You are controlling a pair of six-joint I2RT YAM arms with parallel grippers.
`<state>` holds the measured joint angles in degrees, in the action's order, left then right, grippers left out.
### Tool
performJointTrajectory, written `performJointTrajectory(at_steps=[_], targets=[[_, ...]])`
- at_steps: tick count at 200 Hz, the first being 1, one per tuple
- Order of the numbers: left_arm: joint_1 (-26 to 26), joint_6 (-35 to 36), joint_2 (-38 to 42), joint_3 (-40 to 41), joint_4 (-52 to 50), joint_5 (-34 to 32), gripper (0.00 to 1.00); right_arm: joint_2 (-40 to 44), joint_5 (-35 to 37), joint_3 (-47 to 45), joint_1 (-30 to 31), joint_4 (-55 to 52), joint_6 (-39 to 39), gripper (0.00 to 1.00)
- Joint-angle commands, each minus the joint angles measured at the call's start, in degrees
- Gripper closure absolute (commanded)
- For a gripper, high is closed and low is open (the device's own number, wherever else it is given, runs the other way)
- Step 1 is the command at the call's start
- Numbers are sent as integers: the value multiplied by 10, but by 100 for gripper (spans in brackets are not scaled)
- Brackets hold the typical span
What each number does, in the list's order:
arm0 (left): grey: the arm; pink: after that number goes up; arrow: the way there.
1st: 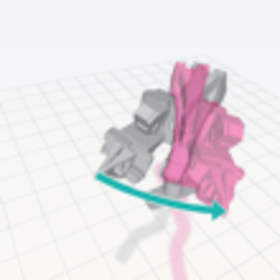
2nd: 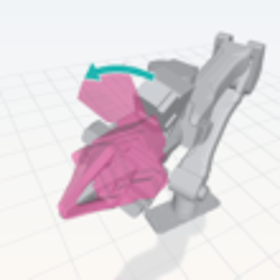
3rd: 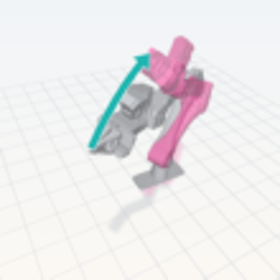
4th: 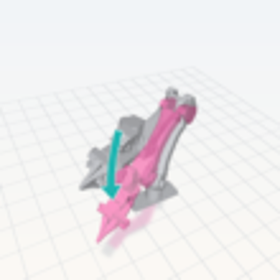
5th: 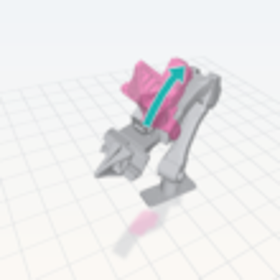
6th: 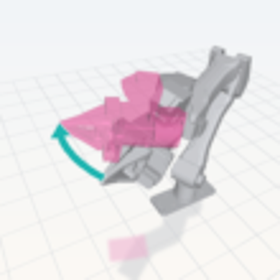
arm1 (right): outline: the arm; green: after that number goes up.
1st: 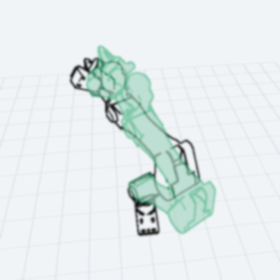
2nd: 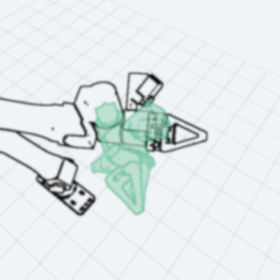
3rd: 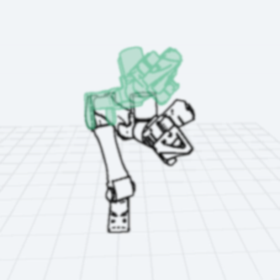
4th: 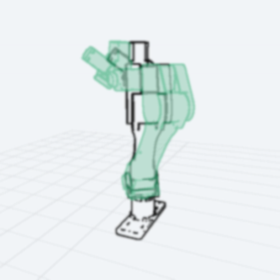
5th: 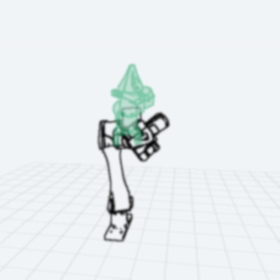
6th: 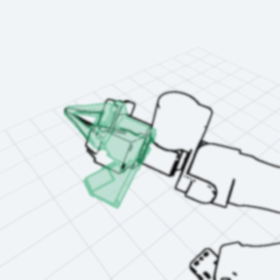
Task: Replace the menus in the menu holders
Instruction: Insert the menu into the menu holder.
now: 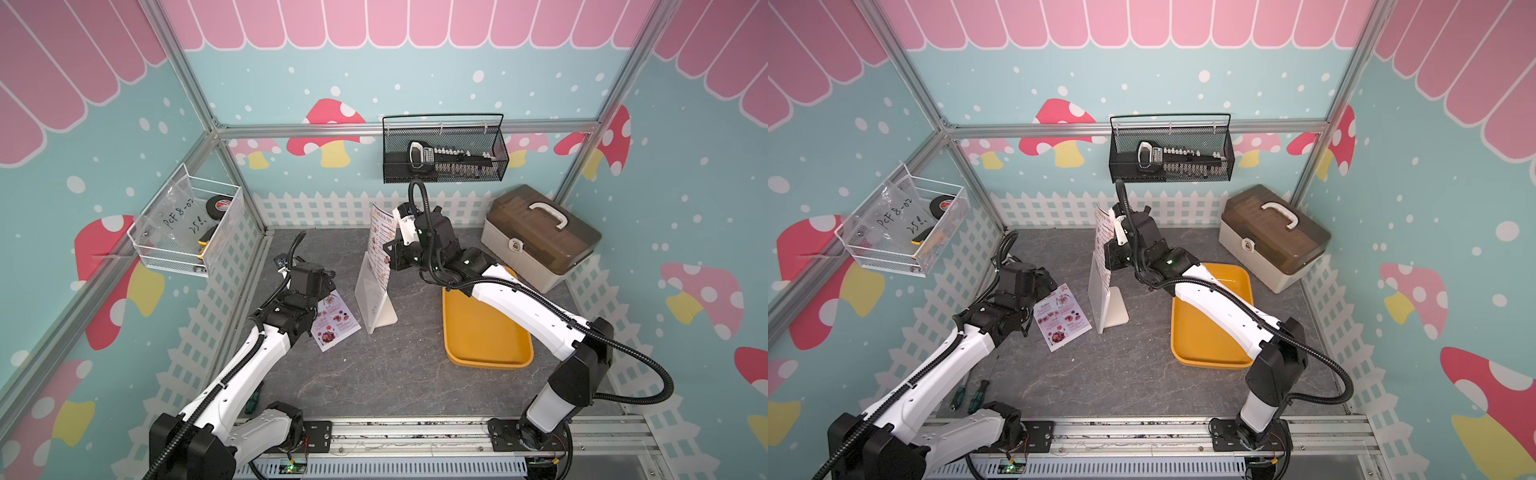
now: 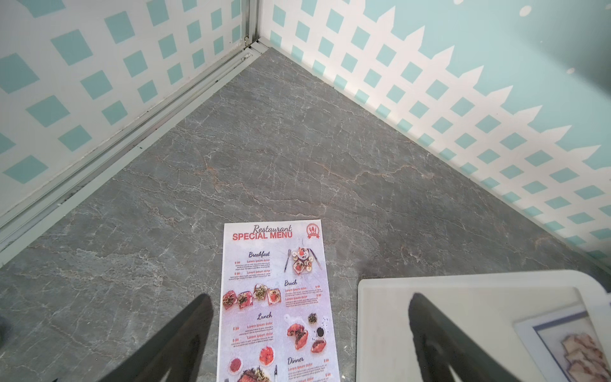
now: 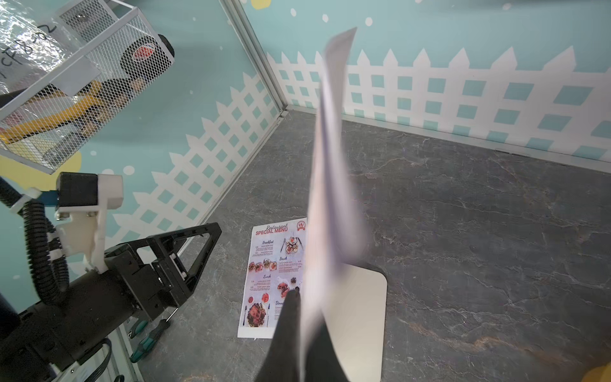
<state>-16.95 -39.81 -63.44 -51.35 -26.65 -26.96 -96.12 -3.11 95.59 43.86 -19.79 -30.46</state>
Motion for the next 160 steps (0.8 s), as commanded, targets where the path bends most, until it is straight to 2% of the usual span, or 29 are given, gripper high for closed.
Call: performJointTrajectory(at_steps=[1,62,160], targets=[[3,3,7,0,6,-13,7,12,17,-3,-3,9,9,100],[3,0,5,-2,8,-11,7,12,10,-17,0,17,20,100],[3,4,1,-9,8,-13,7,32,45,-63,8,72,24,100]])
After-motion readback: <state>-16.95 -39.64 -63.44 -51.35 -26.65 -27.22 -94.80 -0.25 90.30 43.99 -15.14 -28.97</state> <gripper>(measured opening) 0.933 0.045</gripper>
